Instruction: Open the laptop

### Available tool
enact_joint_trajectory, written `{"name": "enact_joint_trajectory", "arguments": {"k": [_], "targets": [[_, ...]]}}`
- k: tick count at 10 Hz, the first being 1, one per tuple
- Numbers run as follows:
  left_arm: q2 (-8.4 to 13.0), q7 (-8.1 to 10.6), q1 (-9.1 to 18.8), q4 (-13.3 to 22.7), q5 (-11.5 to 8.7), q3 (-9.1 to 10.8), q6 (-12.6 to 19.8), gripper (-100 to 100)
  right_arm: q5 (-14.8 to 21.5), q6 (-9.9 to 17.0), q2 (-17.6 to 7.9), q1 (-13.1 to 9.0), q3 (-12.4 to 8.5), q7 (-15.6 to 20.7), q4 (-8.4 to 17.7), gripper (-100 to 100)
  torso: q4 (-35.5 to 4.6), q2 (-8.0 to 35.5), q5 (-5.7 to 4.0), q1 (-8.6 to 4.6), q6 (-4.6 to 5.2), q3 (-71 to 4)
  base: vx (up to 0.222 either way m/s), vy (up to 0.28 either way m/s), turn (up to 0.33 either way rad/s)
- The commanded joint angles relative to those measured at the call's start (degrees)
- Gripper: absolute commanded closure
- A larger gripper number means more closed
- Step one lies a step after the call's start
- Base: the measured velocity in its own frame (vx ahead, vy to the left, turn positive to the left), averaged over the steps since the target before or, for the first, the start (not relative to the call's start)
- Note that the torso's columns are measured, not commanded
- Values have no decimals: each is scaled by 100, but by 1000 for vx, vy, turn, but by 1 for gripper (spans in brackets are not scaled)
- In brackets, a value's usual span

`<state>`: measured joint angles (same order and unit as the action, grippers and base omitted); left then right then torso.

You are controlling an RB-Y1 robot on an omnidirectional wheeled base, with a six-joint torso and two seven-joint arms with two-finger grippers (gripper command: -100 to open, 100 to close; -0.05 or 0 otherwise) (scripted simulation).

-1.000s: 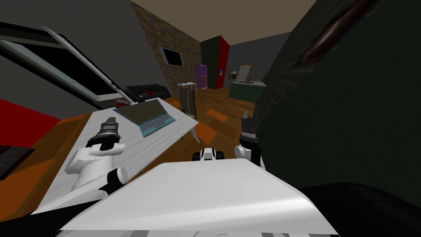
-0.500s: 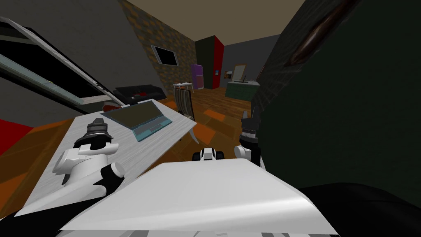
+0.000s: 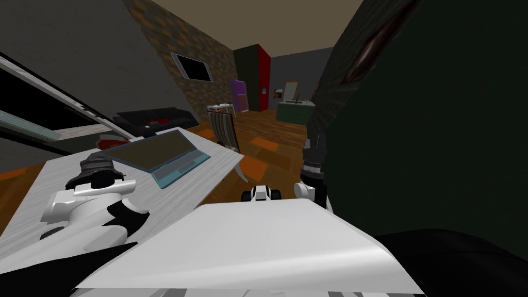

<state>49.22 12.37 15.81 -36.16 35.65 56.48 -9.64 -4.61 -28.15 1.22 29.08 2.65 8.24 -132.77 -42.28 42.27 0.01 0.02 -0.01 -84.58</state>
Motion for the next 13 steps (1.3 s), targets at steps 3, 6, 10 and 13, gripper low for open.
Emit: {"name": "enact_joint_trajectory", "arguments": {"k": [3, 6, 10, 13], "targets": [[314, -255, 359, 553, -27, 463, 446, -100, 0, 0, 0, 0, 0, 0, 0, 0, -1, 4, -2, -4, 0, 3, 17, 66, -140], [378, -237, 394, 589, -25, 450, 518, -100, 0, 0, 0, 1, 0, 0, 0, 0, -1, 4, -3, -13, -2, 3, 17, 66, -52], [162, -318, 293, 429, -80, 540, 143, 100, 0, 0, 1, 2, 0, 0, 0, 0, 7, -9, 19, 1, -16, 1, 44, 19, 64], [-248, -467, 110, 128, -185, 707, -349, 100, 0, 0, 1, 2, 0, 0, 0, 0, 7, -1, 27, 23, 5, 4, 96, -13, 142]]}}
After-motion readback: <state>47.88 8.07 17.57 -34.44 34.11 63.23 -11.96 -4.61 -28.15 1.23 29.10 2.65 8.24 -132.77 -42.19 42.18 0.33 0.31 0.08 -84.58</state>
